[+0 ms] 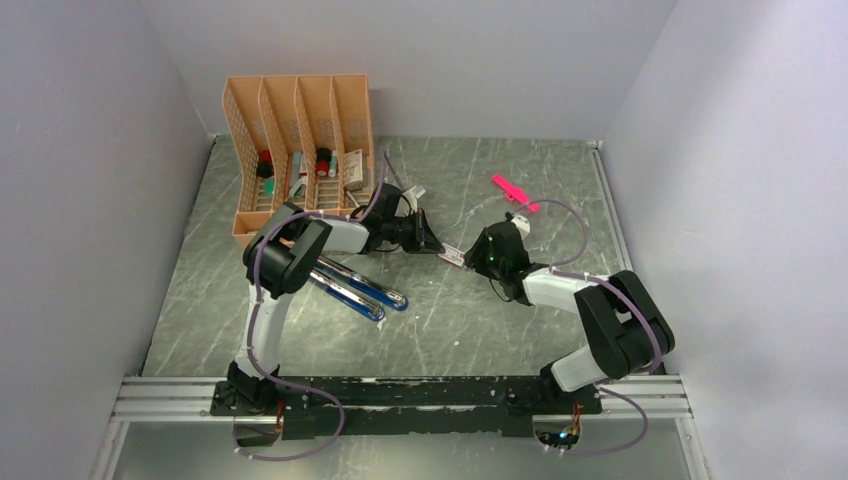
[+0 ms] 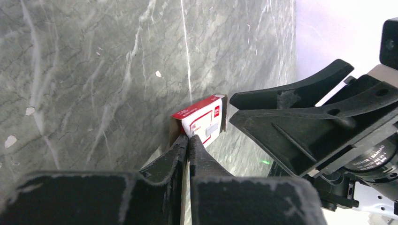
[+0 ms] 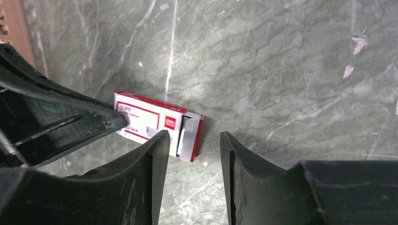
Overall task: Load the staples into the stapler
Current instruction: Open the staple box at the center of the board.
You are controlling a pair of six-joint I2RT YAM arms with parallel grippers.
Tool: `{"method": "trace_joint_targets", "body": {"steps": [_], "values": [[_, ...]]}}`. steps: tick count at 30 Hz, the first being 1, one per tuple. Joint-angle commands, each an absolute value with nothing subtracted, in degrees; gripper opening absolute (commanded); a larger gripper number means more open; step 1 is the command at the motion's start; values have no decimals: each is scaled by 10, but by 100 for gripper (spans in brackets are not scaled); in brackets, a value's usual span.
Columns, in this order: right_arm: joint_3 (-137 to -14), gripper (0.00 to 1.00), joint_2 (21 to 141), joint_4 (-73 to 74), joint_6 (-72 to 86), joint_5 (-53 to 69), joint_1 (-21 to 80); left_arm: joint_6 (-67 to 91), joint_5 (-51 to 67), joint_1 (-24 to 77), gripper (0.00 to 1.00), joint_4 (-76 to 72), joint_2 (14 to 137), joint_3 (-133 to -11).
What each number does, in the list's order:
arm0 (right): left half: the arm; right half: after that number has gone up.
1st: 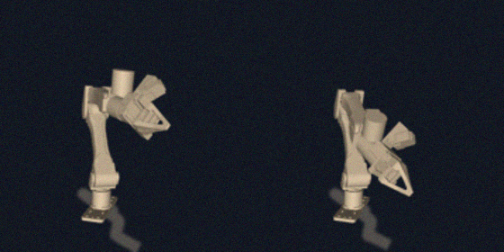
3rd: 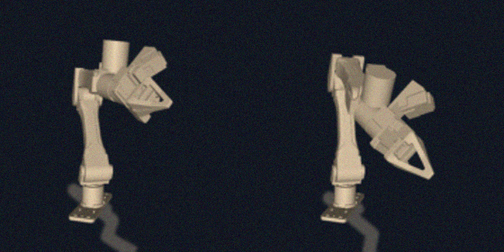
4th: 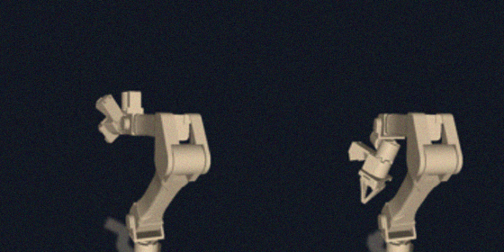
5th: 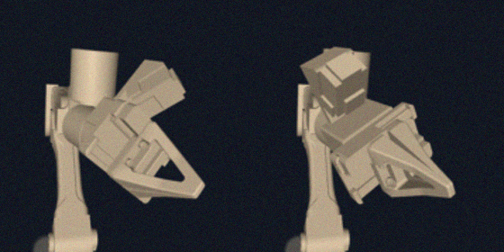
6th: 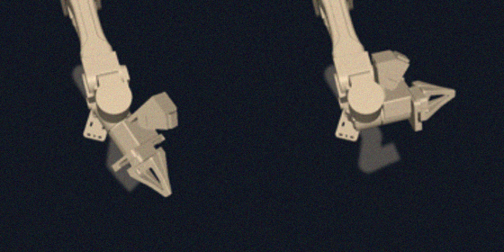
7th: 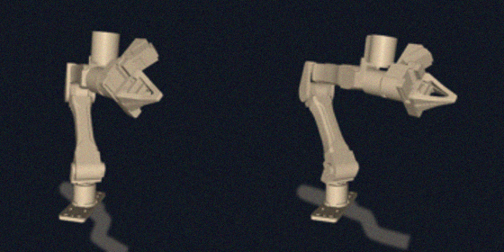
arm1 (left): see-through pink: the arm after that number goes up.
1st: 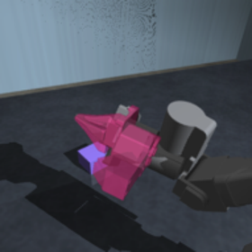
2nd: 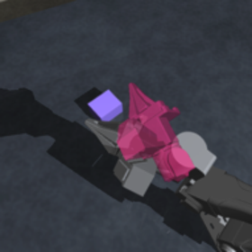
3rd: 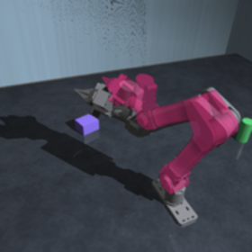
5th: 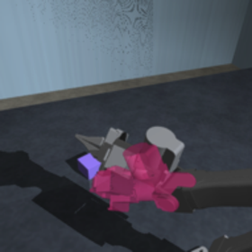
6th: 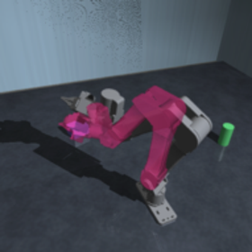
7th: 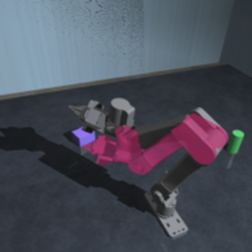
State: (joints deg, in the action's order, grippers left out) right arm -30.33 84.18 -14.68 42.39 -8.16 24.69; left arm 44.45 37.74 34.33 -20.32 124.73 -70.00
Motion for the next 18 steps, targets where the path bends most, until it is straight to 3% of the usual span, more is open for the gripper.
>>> {"method": "trace_joint_targets", "body": {"steps": [1,18], "values": [[-315,47,863,-149,434,-84,244,448,377,342,7,-221,1226,-700],[-305,23,851,-125,428,-117,243,444,375,340,7,-217,1224,-697]]}}
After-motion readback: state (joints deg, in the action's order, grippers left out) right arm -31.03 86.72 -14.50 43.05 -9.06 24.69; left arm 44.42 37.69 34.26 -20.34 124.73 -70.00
